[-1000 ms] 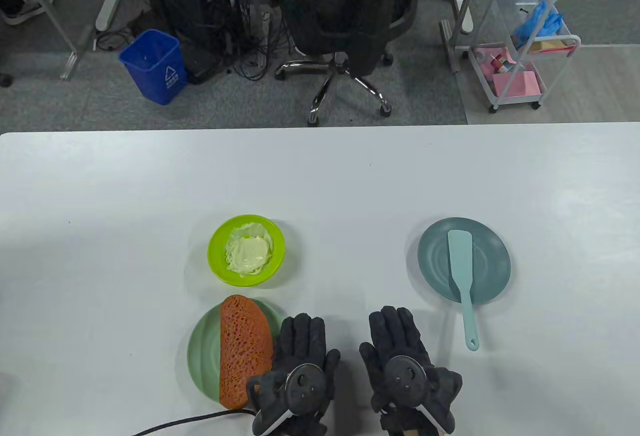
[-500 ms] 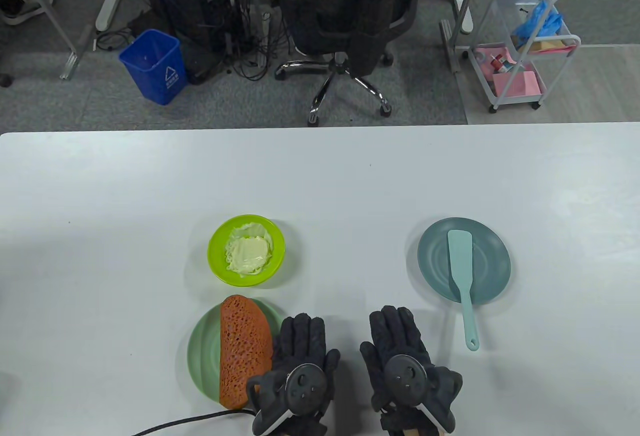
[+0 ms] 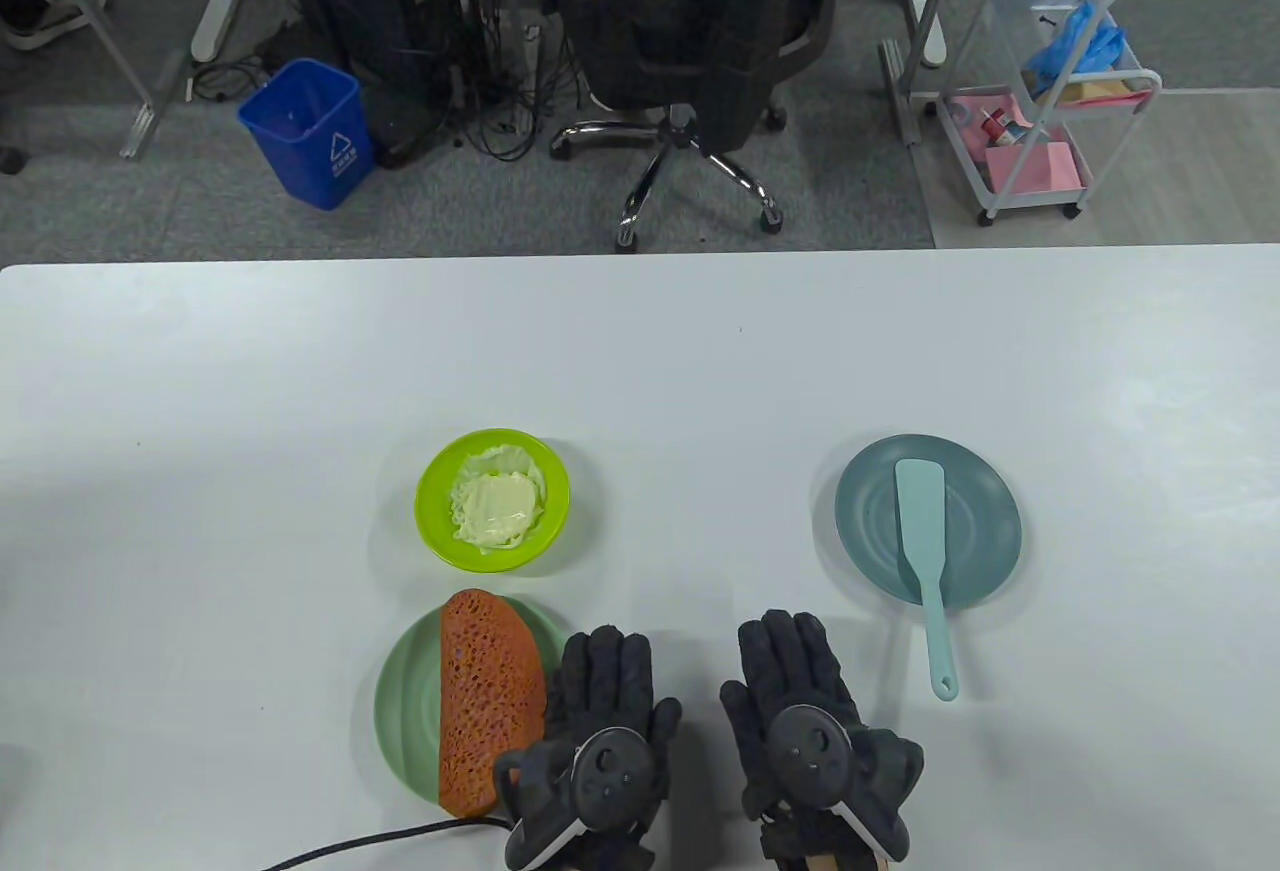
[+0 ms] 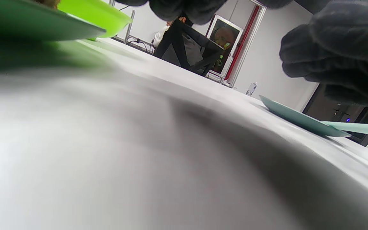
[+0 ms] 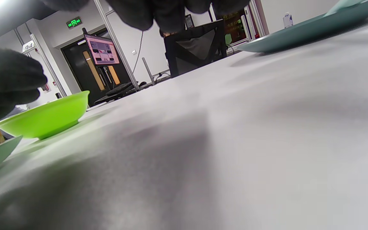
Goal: Dip dessert spatula into salad dressing and spread onto bread slice
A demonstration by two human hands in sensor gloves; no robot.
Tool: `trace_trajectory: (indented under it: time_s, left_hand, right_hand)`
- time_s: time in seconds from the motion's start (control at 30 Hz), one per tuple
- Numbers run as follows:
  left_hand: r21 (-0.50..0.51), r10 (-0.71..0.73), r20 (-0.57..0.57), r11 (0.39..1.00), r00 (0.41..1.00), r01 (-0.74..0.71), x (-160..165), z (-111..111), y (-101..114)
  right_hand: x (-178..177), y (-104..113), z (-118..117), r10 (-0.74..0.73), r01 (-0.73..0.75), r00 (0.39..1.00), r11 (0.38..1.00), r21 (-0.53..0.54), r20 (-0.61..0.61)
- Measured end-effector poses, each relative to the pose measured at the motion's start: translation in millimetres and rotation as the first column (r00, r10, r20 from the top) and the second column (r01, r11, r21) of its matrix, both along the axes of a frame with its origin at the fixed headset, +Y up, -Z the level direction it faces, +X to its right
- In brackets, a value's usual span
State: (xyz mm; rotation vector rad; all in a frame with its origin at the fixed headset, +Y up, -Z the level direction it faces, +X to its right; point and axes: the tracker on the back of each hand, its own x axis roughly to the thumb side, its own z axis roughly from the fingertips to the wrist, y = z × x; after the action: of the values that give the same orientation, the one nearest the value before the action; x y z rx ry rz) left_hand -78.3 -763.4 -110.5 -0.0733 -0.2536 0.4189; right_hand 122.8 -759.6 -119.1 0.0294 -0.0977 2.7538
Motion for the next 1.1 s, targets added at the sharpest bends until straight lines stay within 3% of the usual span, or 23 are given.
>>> trace_trajectory:
  time_s: [0.5,0.67,0.77,0.93,1.1]
  left_hand:
    - [0.207,0.04,0.065,0.977,0.997,-0.053,5,19,63]
    - [0.217,0.092,-0.025,0.973,0.995,-0.084,-34,7,94]
    - [0.229,0.053,-0.115,0.973,0.992,-0.025,-69,-3,104]
    - [0.176,-0.026,-0.274,0.981,0.961,0.077,-127,-15,100]
    - [0.036,-0.096,-0.408,0.992,0.908,0.121,-184,-20,77]
  right_hand:
    - [2,0,-1,-0.025,0.025,1.0,1.0,-0.002,0.002]
    - [3,0,-1,-0.027,0.027,1.0,1.0,-0.001,0.001]
    - [3,0,-1,-0.03,0.03,1.0,1.0,0.0,0.001]
    - [5,0,-1,-0.039,0.039,0.999,0.999,-0.004,0.004]
    - [5,-1,-2,-0.041,0.041,0.999,0.999,-0.009,0.006]
